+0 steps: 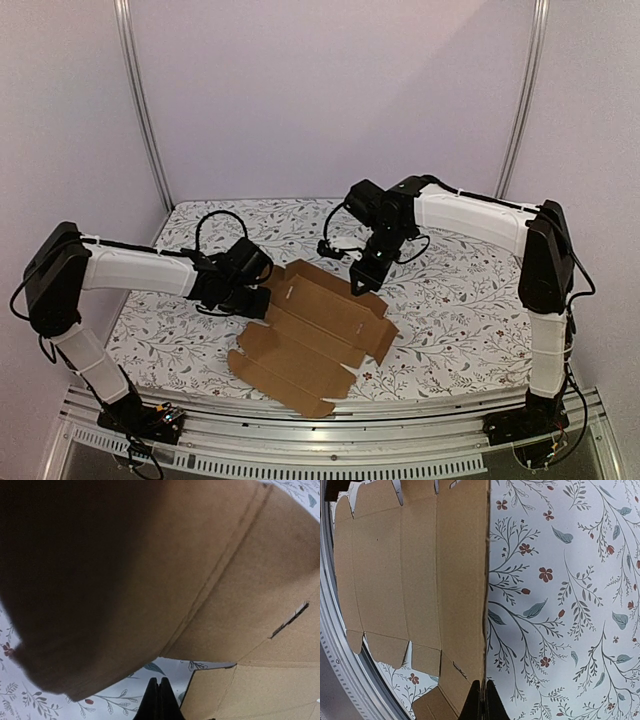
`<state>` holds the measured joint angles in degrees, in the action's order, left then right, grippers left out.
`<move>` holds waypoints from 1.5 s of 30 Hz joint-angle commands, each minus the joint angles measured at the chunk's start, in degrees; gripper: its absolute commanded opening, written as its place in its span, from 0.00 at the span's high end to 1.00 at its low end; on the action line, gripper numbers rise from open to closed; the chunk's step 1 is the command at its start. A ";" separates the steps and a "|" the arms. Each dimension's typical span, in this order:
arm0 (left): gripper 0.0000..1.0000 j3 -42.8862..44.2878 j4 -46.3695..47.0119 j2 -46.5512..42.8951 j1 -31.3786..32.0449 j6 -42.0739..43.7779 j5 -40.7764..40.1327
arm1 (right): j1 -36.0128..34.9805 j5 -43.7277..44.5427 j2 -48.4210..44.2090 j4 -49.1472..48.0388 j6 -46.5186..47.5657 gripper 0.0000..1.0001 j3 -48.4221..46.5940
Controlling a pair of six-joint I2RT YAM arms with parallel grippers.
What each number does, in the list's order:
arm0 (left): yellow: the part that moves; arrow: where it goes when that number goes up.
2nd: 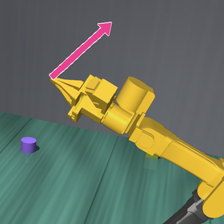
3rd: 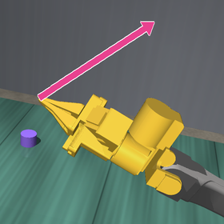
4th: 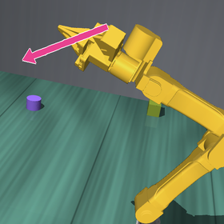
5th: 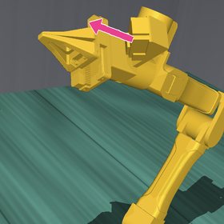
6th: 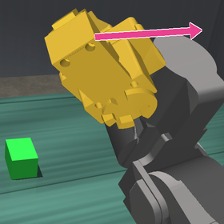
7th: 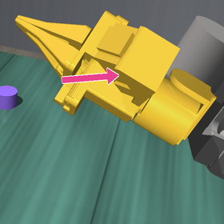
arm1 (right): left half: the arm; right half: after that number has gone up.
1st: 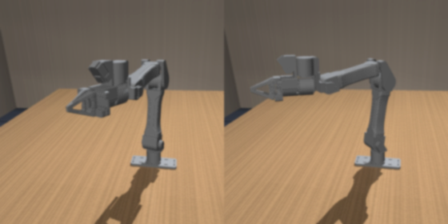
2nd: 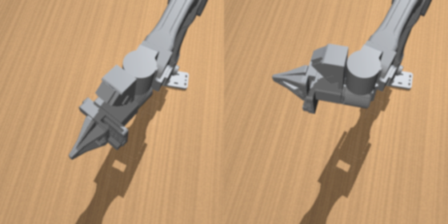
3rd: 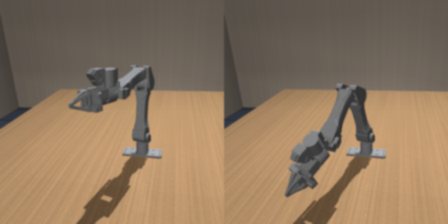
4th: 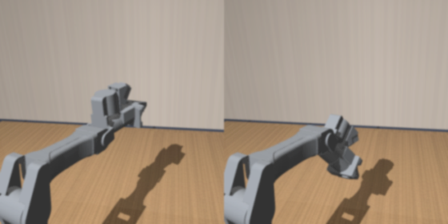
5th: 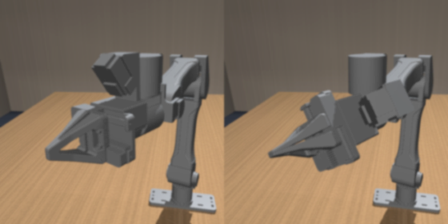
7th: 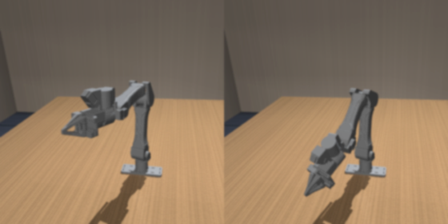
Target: Fold the paper box
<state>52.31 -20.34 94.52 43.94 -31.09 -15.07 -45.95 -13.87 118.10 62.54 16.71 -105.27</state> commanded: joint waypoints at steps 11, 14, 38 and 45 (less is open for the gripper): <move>1.00 -3.79 4.79 -1.42 -0.70 0.96 9.57 | 0.33 0.18 1.50 -0.75 -1.45 1.00 -1.34; 1.00 -3.88 5.22 -2.30 -0.61 1.08 11.44 | 0.34 0.68 1.58 -1.11 -1.96 1.00 -1.24; 1.00 -5.04 10.43 -2.12 2.91 -3.05 19.24 | 0.26 3.74 0.48 -3.31 -4.05 1.00 1.49; 1.00 -3.68 10.69 -0.91 4.15 -3.45 19.10 | 0.31 4.55 -0.30 -4.13 -4.47 1.00 3.38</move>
<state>47.53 -10.96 92.29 46.70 -34.11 3.16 -45.93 -10.02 118.69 60.84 13.52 -103.11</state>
